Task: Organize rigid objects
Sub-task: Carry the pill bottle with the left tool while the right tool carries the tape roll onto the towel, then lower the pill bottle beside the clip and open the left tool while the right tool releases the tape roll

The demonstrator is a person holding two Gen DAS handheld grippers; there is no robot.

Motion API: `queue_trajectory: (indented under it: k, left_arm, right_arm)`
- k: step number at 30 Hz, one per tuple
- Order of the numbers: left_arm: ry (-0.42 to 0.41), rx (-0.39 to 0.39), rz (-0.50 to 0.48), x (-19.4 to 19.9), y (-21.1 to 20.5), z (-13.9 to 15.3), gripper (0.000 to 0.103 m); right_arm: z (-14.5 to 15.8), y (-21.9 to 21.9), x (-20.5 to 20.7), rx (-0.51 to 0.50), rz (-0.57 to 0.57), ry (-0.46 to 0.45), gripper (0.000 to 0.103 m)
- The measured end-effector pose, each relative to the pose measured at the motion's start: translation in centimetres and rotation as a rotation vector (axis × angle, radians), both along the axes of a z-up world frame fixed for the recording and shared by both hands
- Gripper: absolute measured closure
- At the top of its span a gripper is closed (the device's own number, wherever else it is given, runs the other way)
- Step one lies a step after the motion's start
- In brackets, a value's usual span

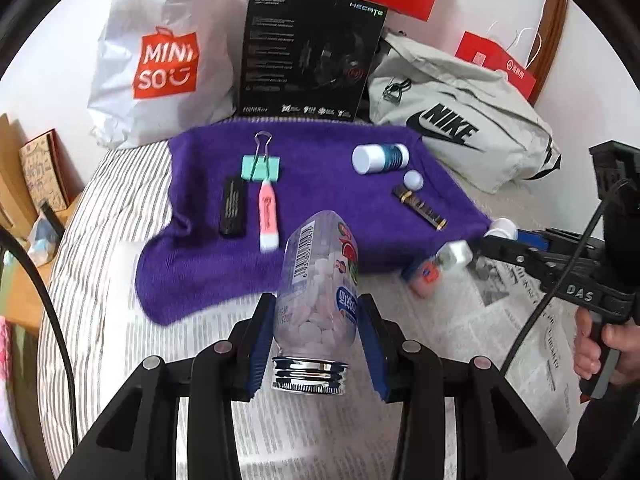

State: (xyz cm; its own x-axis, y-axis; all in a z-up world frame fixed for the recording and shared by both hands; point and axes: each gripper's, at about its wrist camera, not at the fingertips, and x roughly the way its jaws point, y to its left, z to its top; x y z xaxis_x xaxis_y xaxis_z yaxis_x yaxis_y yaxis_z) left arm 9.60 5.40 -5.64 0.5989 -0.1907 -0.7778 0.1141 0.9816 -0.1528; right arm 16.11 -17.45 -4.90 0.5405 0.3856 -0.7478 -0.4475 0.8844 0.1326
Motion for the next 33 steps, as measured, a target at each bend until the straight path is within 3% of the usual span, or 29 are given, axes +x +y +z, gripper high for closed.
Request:
queue_trajectory:
  k: [9,14,25,33]
  left_arm:
    - [0.008,-0.023,-0.012,4.8,0.0,0.4,0.064]
    - [0.023,-0.022,-0.005,7.2,0.3,-0.1,0.064]
    - [0.038,-0.033,-0.002,10.2,0.9,-1.0,0.064]
    - [0.063,-0.028,-0.004,11.7,1.1,-1.9,0.064]
  right_arm:
    - [-0.2,1.8,5.2,-0.010,0.029,0.014,0.071]
    - [-1.9,2.8,8.3,0.002,0.037,0.066,0.071]
    - [-4.9,5.9,9.6,-0.114,0.125,0.133,0.071]
    - [-5.1,6.3,9.8,-0.151,0.173,0.118,0.071]
